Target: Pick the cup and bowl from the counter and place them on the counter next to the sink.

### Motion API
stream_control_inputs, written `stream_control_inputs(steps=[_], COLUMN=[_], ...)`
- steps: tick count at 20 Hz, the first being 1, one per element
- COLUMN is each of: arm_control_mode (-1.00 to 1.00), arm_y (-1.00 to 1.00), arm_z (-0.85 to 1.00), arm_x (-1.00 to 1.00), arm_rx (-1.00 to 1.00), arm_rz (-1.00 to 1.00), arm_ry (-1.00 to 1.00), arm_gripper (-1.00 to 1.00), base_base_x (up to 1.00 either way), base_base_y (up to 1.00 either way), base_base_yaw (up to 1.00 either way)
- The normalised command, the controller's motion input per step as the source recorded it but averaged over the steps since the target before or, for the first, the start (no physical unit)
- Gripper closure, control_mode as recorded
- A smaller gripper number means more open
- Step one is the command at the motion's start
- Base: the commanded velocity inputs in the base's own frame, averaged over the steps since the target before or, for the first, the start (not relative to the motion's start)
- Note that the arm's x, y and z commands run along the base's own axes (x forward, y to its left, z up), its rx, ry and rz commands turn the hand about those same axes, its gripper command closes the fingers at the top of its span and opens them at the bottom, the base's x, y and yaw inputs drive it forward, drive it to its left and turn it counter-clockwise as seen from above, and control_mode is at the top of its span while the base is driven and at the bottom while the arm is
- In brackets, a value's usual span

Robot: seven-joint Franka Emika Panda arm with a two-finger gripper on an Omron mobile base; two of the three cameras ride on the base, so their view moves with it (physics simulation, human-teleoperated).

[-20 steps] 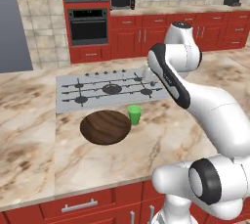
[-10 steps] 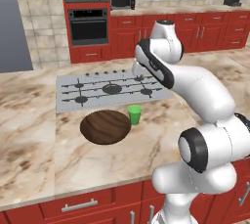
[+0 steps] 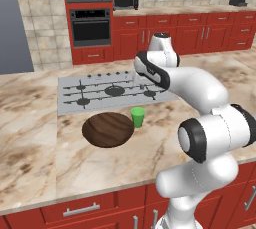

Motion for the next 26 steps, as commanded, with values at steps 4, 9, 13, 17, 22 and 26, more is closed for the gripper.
stream_control_inputs(steps=[4,9,13,17,22,26], arm_control_mode=[-1.00,-1.00,-1.00,-1.00,-1.00,-1.00], arm_y=[0.01,0.00,0.00,0.00,0.00,-0.03], arm_z=[-0.34,-0.35,-0.46,-0.36,-0.29,-0.13], arm_x=[0.14,0.08,0.15,0.11,0.01,0.00], arm_rx=[0.00,0.00,0.00,0.00,0.00,0.00], arm_rz=[0.00,0.00,0.00,0.00,0.00,0.00], arm_ry=[0.00,0.00,0.00,0.00,0.00,0.00], arm_gripper=[-1.00,-1.00,-1.00,-1.00,-1.00,-1.00], base_base_x=[0.00,0.00,0.00,0.00,0.00,0.00], base_base_y=[0.00,0.00,0.00,0.00,0.00,0.00], base_base_yaw=[0.00,0.00,0.00,0.00,0.00,0.00])
